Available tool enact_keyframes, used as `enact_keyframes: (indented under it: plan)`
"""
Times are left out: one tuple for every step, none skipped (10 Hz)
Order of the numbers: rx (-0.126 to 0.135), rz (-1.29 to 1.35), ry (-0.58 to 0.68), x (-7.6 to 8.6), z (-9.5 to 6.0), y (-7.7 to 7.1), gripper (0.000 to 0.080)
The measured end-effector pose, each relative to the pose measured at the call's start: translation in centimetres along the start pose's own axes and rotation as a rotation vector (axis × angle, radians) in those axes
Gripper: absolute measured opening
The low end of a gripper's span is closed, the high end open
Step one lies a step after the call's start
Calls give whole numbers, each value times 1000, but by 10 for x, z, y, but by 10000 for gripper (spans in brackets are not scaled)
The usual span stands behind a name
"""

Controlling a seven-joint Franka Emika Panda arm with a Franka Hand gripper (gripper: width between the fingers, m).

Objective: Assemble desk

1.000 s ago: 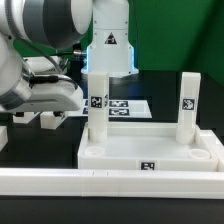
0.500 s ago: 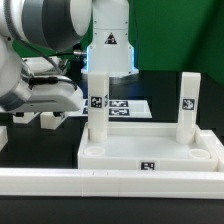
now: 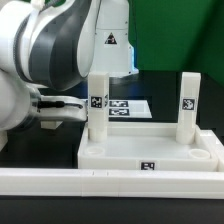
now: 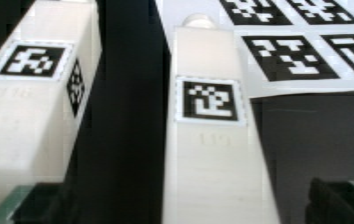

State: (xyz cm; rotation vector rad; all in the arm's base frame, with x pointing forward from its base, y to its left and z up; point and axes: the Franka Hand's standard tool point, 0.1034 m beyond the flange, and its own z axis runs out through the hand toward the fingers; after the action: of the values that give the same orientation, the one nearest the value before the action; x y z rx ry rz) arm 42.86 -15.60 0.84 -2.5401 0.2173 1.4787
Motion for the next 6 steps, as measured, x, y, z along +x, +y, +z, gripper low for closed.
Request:
enact_keyframes:
  plan:
    - [0,1,-4,0,3,0,649]
    - [1,0,-9,1,6,0,649]
    - [0,-1,-10,1,6,-1,649]
    - [0,-2,-8,1,5,-1,649]
    - [-2,-3,-3,2,4,-2,649]
    - [-3,-3,-1,3,4,-2,622]
